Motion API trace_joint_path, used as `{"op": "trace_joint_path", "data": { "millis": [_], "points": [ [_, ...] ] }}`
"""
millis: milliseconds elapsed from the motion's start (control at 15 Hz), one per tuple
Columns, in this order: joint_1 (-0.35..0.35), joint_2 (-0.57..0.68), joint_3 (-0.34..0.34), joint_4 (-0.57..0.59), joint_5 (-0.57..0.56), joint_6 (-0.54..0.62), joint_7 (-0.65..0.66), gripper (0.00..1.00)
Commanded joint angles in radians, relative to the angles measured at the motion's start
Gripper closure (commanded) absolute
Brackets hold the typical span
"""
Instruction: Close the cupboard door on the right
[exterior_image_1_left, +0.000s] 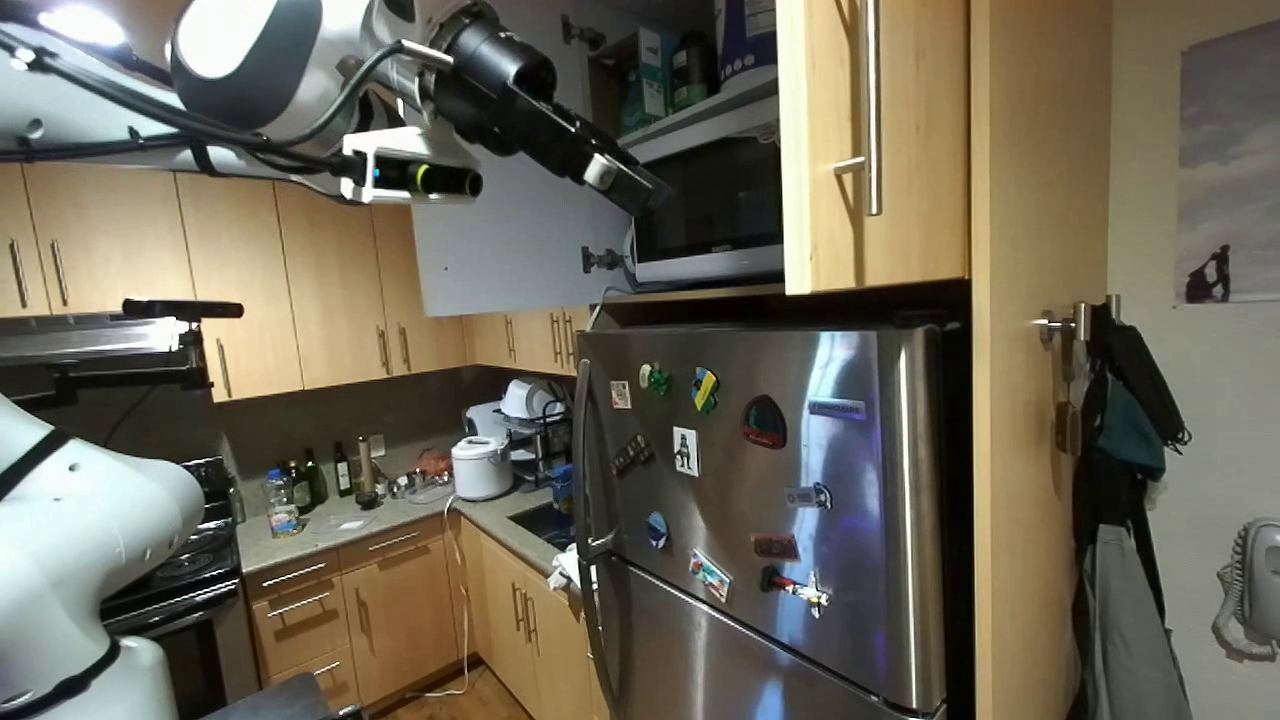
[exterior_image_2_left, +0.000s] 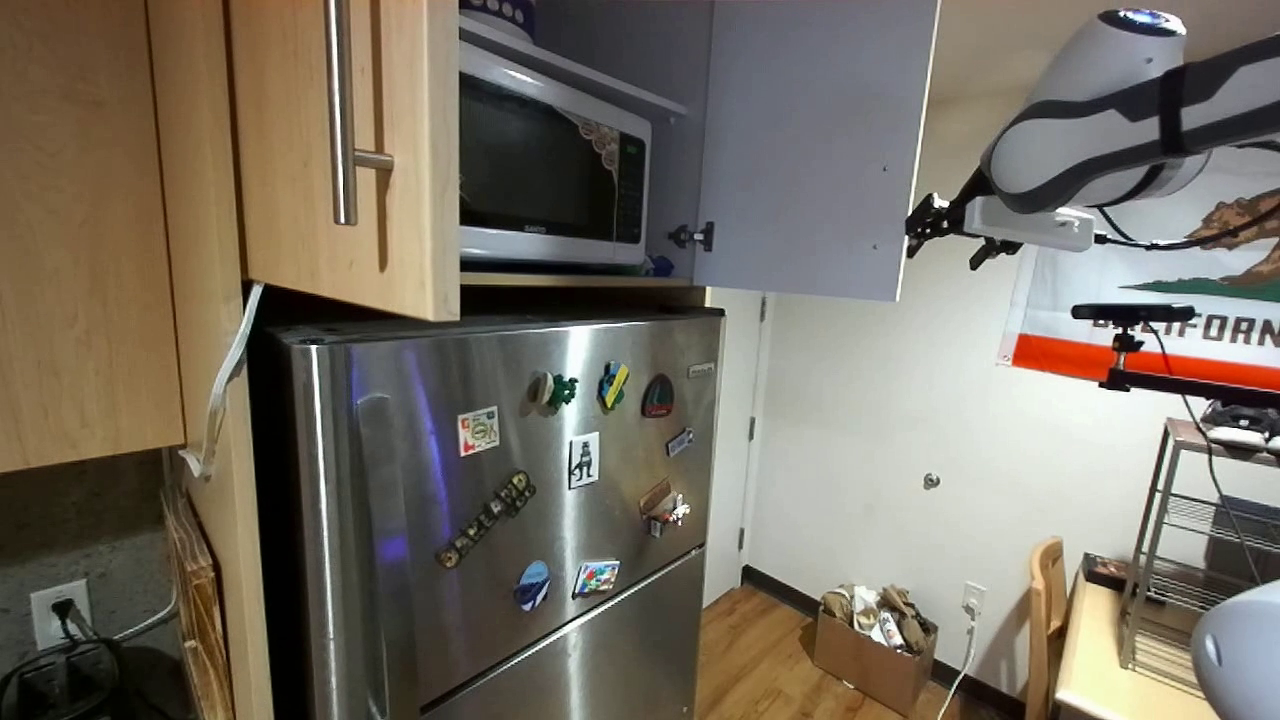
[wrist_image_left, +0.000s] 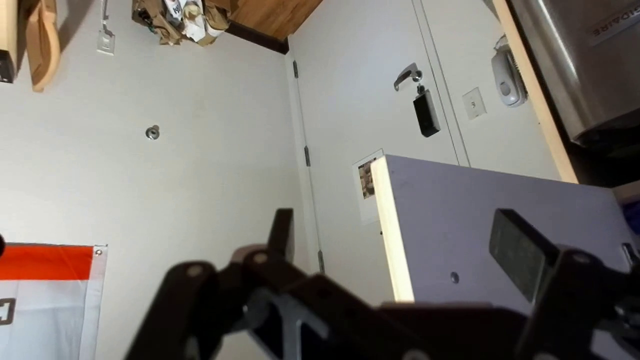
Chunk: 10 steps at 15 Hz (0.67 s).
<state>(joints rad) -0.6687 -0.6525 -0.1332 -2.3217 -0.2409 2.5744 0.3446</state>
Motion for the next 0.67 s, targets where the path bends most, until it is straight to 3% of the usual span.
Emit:
{"op": "trace_joint_path", "data": {
  "millis": [0, 600],
  "points": [
    [0.071, 0.073, -0.073, 0.083, 0.031, -0.031, -0.141, 0.00],
    [0.260, 0.123, -0.262, 0.175, 0.079, -0.060, -0.442, 0.00]
  ]
}}
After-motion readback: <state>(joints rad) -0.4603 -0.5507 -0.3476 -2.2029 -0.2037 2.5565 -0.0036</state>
